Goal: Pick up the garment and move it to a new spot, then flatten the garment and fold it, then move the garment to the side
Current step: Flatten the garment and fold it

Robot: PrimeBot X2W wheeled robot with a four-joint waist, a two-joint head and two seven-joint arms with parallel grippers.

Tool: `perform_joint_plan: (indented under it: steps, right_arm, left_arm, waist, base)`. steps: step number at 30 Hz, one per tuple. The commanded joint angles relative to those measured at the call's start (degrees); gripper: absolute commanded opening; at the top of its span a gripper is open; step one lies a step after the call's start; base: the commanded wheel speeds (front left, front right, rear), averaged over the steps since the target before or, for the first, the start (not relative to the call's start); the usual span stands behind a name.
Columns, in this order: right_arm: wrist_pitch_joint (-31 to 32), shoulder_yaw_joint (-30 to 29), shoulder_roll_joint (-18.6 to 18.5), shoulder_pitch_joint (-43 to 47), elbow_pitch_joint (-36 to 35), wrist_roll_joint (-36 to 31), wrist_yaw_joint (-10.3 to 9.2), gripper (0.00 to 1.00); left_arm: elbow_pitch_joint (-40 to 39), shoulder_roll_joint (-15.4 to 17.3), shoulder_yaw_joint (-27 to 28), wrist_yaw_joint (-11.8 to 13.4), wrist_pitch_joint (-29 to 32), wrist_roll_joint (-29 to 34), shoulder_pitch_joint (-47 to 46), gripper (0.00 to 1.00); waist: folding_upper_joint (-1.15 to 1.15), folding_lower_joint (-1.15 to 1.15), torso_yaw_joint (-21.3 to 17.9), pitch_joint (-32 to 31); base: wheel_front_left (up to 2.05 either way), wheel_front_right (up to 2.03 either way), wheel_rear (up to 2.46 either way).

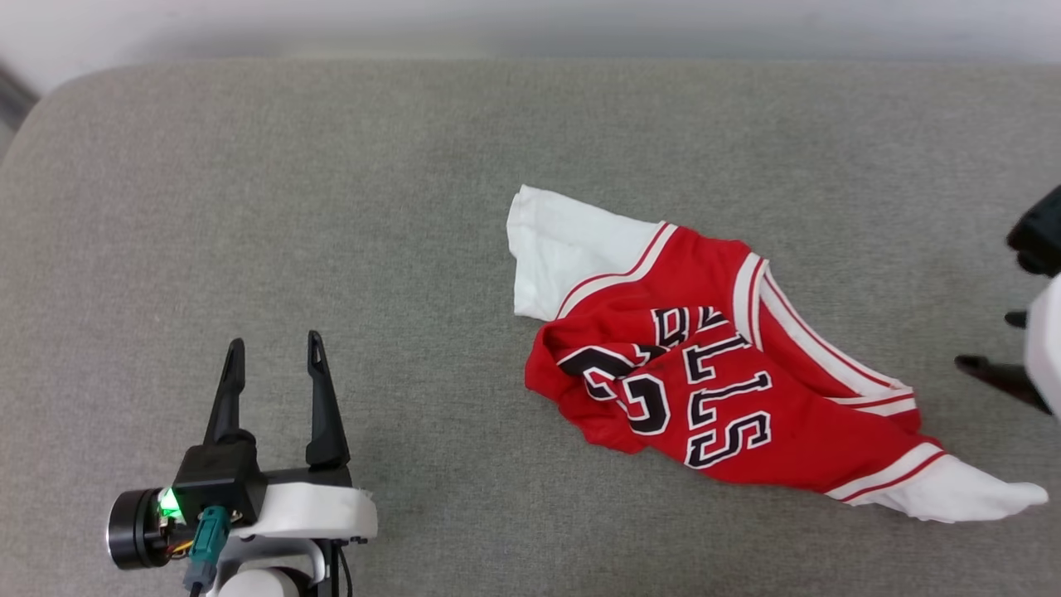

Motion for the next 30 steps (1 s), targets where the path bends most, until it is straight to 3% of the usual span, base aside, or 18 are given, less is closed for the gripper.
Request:
perform_joint_plan:
  steps: [1,5,9,15,16,24,30]
  right_arm:
    - [2.2,1.3,2.3,-0.8,1.9,-0.9,-0.04,1.0]
    - [4.7,4.3,6.4,-0.1,6.4,-1.6,-0.04,1.0]
    - [3.2,7.0,9.7,2.1,9.8,-1.4,-0.04,1.0]
    - [0.3,12.4,11.5,4.1,12.4,-2.6,-0.02,1.0]
    - [-0.8,12.1,11.6,3.1,12.6,-2.5,-0.04,0.0]
    - [-6.8,8.8,10.8,-9.8,10.8,-4.1,-0.05,0.0]
    - [-6.9,11.4,15.7,-17.2,14.8,-7.7,-0.04,0.0]
  left_arm:
    - [-0.1,-0.1,-0.3,0.0,-0.1,-0.1,-1.3,1.0]
    - [-0.1,-0.1,-0.7,0.2,-0.1,-0.4,-2.5,1.0]
    - [-0.1,-0.1,-0.6,0.4,-0.1,-0.4,-3.2,1.0]
    - [0.4,-0.2,-0.1,0.4,-0.1,-0.4,-3.9,1.0]
    - [0.5,-0.2,-0.2,0.4,-0.1,-0.3,-4.1,1.0]
    - [0.4,-0.1,-0.6,0.3,-0.1,-0.4,-4.4,1.0]
    - [-0.2,-0.1,-1.0,0.5,-0.1,-1.1,-4.8,1.0]
  waist:
    - [0.0,0.0,1.0,1.7]
    - [0.0,0.0,2.2,3.9]
    - [0.0,0.0,2.8,5.1]
    - [0.0,0.0,2.9,5.2]
    - [0.0,0.0,2.8,5.1]
    - [0.0,0.0,3.6,4.3]
    - [0.0,0.0,5.1,5.9]
  base:
    - [0.0,0.0,0.0]
    - [0.0,0.0,0.0]
    - [0.0,0.0,0.0]
    - [0.0,0.0,0.0]
    - [0.0,0.0,0.0]
    - [0.0,0.0,0.0]
    - [0.0,0.0,0.0]
